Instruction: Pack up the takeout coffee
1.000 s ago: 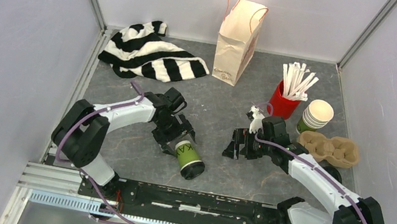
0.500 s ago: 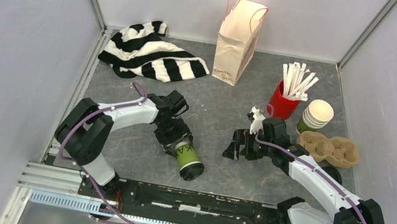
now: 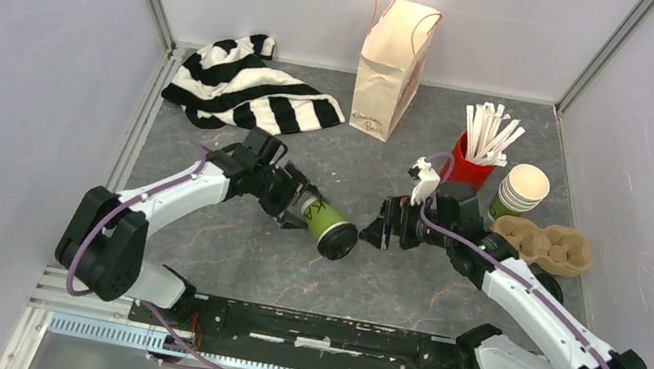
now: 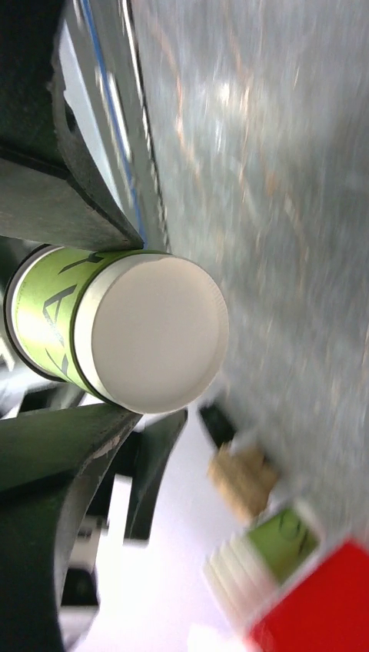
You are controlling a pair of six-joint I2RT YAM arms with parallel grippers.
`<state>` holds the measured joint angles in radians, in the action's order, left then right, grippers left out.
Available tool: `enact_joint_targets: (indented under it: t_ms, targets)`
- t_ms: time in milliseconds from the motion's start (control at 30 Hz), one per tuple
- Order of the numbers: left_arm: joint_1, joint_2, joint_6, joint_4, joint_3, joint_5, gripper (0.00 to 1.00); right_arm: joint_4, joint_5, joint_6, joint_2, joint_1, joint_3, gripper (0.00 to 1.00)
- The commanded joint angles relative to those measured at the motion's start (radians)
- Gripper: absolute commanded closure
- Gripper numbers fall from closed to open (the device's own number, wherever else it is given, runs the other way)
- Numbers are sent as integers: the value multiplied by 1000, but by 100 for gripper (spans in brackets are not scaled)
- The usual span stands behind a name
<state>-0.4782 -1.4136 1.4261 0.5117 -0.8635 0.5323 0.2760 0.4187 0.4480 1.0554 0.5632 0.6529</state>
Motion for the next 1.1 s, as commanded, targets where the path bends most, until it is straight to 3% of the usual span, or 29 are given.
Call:
enact_joint_targets:
  t_ms: [0,200,567,1067]
  targets:
    - [30,63,281,-295,62,158,44,-127,12,104,-80,13,95,2]
    - [35,79,453,-498,100,171,47,-120,-37,100,-91,39,177,2]
    - [35,86,567,-599,133,127,49,6,-285,90,-83,126,264,2]
    - [35,40,559,-589,86,133,52,-1,-357,85,-34,196,287,2]
